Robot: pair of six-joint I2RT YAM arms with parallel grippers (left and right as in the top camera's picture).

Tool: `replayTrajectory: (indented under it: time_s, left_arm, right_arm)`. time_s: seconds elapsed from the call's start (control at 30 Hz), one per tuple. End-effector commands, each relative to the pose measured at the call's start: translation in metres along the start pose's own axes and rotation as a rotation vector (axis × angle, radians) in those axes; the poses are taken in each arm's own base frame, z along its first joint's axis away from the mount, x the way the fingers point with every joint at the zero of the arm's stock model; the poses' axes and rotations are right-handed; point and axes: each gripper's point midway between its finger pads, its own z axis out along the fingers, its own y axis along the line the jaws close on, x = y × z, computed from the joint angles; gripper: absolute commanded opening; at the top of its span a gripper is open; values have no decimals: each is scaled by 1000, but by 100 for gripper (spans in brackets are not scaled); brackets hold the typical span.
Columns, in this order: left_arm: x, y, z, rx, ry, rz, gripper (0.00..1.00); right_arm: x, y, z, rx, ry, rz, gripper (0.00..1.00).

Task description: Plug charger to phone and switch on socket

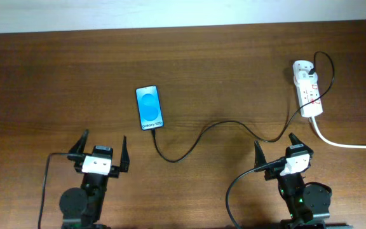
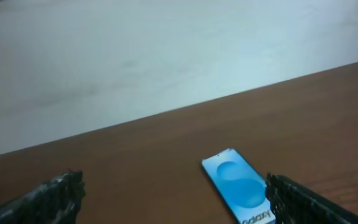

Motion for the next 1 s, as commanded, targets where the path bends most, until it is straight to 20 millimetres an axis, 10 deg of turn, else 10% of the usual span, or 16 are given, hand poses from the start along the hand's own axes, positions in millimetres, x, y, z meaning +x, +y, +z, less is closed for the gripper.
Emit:
replayTrajectory:
  time_s: [0.0,0.97]
  left_arm:
    - [24,-2,-5,-15,0,62,99]
    - [39,-9,-16,7,39,-11,99]
  right_arm:
    - [2,4,0,-18,3,4,98]
    - [2,4,0,-18,3,4,98]
